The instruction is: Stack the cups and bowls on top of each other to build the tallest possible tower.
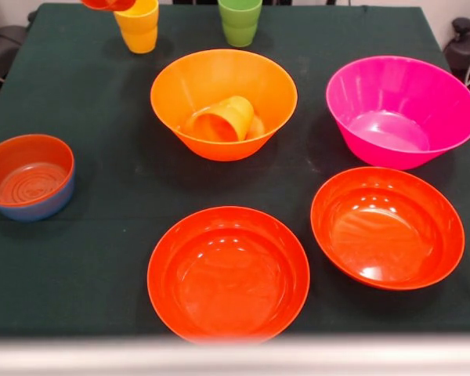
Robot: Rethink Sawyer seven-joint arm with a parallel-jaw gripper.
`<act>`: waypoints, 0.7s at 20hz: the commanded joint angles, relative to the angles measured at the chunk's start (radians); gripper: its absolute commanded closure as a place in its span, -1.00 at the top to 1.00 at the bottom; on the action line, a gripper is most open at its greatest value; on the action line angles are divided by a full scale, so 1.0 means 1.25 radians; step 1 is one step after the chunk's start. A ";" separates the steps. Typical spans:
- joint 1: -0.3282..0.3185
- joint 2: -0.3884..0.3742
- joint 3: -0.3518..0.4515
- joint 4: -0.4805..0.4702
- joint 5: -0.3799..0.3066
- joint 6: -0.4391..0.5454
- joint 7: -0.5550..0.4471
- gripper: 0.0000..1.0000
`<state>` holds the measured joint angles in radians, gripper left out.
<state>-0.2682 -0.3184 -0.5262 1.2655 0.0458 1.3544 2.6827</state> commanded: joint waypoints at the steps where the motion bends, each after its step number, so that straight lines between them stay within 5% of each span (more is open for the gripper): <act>1: -0.006 -0.004 0.125 0.041 -0.058 -0.043 -0.147 -1.00; 14: -0.016 -0.017 0.141 0.066 -0.081 -0.055 -0.144 -1.00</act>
<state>-0.2747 -0.3483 -0.4933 1.2888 0.0164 1.3544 2.6827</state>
